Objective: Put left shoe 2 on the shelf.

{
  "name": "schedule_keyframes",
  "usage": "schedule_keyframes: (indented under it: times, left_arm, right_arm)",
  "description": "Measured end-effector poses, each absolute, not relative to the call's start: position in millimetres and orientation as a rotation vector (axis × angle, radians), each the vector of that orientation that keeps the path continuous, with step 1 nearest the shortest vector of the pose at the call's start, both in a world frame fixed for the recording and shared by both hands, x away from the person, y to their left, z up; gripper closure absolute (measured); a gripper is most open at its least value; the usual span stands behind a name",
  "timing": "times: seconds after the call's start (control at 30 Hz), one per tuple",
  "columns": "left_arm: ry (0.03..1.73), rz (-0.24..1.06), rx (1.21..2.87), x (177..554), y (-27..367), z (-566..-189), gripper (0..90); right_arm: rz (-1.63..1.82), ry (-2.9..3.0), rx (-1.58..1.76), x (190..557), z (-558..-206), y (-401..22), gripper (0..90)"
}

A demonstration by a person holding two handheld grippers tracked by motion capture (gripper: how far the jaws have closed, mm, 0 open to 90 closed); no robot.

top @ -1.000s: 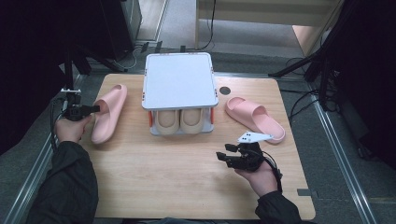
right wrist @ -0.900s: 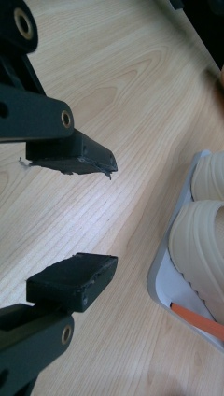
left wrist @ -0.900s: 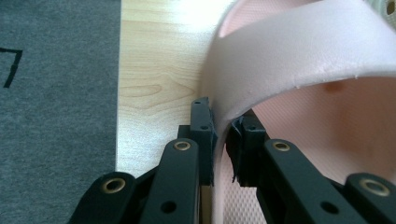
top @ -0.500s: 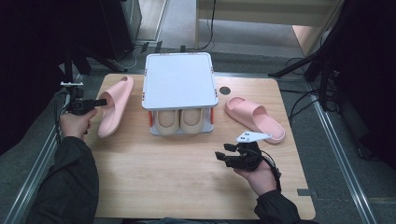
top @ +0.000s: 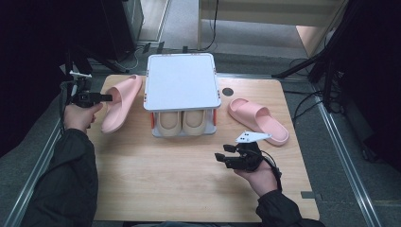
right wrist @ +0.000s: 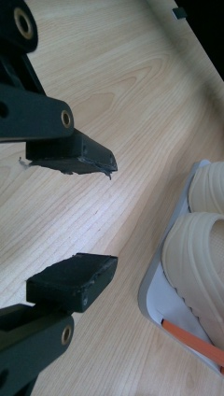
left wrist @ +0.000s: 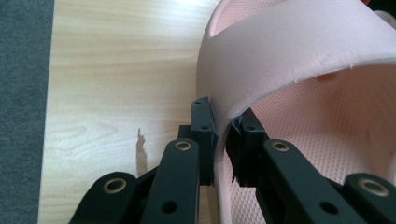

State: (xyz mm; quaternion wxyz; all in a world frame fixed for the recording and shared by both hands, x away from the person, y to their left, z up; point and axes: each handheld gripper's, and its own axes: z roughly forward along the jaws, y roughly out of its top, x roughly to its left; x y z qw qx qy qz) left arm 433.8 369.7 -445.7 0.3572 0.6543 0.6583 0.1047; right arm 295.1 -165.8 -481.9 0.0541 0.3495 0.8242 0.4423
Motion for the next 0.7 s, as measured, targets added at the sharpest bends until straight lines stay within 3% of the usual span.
schedule_keyframes:
  times: [0.7]
  left_arm:
    - [1.701, 0.293, 1.698, 454.4, 345.2, -381.6, 80.3]
  right_arm:
    - [1.36, 2.515, 1.048, 297.5, -480.3, -163.8, 48.7]
